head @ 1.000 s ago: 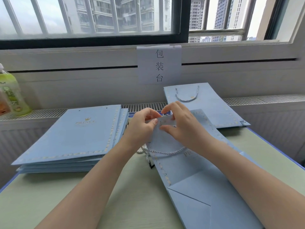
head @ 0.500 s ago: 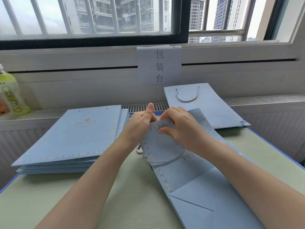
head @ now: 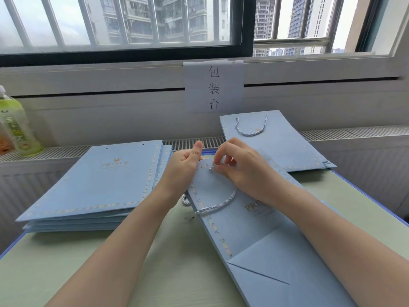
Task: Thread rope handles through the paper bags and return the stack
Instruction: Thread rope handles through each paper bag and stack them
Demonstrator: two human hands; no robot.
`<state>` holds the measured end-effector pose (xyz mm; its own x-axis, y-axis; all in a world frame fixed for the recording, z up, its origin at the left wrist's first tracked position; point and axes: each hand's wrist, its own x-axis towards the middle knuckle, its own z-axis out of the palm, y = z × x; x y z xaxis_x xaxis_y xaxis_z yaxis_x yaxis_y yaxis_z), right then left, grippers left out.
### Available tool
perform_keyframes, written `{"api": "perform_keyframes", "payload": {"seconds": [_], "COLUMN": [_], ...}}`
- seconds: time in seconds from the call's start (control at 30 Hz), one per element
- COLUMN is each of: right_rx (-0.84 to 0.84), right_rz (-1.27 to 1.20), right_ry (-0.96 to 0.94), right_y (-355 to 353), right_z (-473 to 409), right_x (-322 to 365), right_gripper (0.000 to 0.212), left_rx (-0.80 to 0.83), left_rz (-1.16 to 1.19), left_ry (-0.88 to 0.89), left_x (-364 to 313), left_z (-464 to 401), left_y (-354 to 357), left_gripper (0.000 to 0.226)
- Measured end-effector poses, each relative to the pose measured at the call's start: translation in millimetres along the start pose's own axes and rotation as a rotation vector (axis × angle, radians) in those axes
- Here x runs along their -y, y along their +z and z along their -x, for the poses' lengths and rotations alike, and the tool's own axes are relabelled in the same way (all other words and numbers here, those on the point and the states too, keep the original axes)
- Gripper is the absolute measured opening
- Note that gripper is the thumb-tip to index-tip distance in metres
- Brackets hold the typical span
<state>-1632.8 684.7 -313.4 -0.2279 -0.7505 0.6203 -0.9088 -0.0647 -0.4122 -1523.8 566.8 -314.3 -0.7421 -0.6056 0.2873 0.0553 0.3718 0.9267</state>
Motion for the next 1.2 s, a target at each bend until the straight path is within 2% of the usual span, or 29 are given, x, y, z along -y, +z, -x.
{"api": "perform_keyframes", "payload": {"seconds": [0.13, 0.23, 0.3, 0.4, 0.5, 0.57, 0.63, 0.7, 0.73, 0.8, 0.87, 0.97, 1.07, 1.13, 1.2], "right_rx": [0.025, -0.010, -0.031, -0.104, -0.197, -0.255, -0.273, -0.230, -0.198, -0.137, -0.121, -0.075, 0.121, 0.229, 0.254], "right_rz": [0.005, -0.065, -0.216, -0.505, -0.903, -1.063, -1.102, -1.032, -0.994, -0.908, -0.645, -0.017, 0.482, 0.620, 0.551], "right_ry": [-0.006, 0.083, 0.191, 0.335, 0.460, 0.501, 0.496, 0.474, 0.464, 0.446, 0.381, 0.251, 0.264, 0.349, 0.498], "right_y": [1, -2, -5, -13, -26, -34, -39, -39, -39, -37, -32, -25, -24, -26, -29], "right_z": [1, 1, -1, -5, -7, -8, -9, -8, -7, -6, -6, -4, 1, 2, 3], "right_x": [1, 5, 9, 11, 12, 10, 7, 5, 4, 6, 5, -9, -26, -32, -32], "right_gripper": [0.009, 0.012, 0.012, 0.014, 0.005, 0.007, 0.010, 0.013, 0.013, 0.014, 0.013, 0.013, 0.018, 0.024, 0.027], "left_rx": [0.016, 0.022, 0.017, -0.012, -0.051, -0.044, -0.001, 0.038, 0.077, 0.206, 0.282, 0.230, 0.164, 0.122, 0.064], "left_rz": [-0.036, -0.068, -0.145, -0.336, -0.690, -0.842, -0.795, -0.720, -0.651, -0.422, -0.186, -0.088, -0.046, -0.045, -0.088], "left_ry": [-0.005, 0.006, 0.020, 0.075, 0.275, 0.462, 0.620, 0.640, 0.572, 0.362, 0.248, 0.218, 0.199, 0.171, 0.134], "left_x": [0, 1, 4, 9, 14, 15, 11, 3, 0, -7, -12, -13, -13, -11, -6], "left_z": [-1, -1, -2, -3, -1, 1, 5, 11, 14, 19, 22, 20, 17, 16, 13], "left_y": [-1, -1, -2, -2, -1, 3, 10, 18, 22, 25, 26, 22, 16, 12, 10], "left_gripper": [0.055, 0.057, 0.049, 0.026, 0.010, 0.032, 0.052, 0.062, 0.062, 0.047, 0.025, 0.023, 0.022, 0.023, 0.022]}}
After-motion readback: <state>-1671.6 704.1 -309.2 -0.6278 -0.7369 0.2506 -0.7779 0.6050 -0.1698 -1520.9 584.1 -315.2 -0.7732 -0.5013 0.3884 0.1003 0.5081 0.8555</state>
